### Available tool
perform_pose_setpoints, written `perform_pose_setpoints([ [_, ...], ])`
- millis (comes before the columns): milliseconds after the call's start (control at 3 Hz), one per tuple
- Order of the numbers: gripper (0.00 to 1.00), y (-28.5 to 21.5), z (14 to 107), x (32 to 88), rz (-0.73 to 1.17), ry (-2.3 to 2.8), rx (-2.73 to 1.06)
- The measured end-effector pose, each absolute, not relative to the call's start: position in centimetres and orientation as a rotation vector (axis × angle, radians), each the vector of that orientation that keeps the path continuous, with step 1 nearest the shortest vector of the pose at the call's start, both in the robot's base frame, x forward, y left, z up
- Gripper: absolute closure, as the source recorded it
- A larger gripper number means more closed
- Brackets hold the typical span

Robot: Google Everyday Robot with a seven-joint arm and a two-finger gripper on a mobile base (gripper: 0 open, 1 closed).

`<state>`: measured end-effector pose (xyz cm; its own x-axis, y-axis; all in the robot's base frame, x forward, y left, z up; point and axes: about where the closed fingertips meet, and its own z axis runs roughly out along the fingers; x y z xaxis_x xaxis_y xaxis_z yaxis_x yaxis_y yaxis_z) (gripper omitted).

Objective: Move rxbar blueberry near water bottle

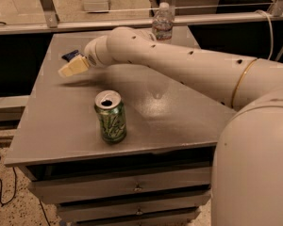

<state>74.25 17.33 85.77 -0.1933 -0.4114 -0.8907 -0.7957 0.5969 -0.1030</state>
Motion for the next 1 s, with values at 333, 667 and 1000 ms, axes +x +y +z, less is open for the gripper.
perform_pose_setpoints([
  [333,0.00,18.1,84.9,74.9,0.501,1.830,-0.954],
  [667,0.15,19.0,83.9,75.3,0.517,1.847,-0.944],
  [1000,0.38,19.5,83.4,75.5,0.521,1.850,-0.943],
])
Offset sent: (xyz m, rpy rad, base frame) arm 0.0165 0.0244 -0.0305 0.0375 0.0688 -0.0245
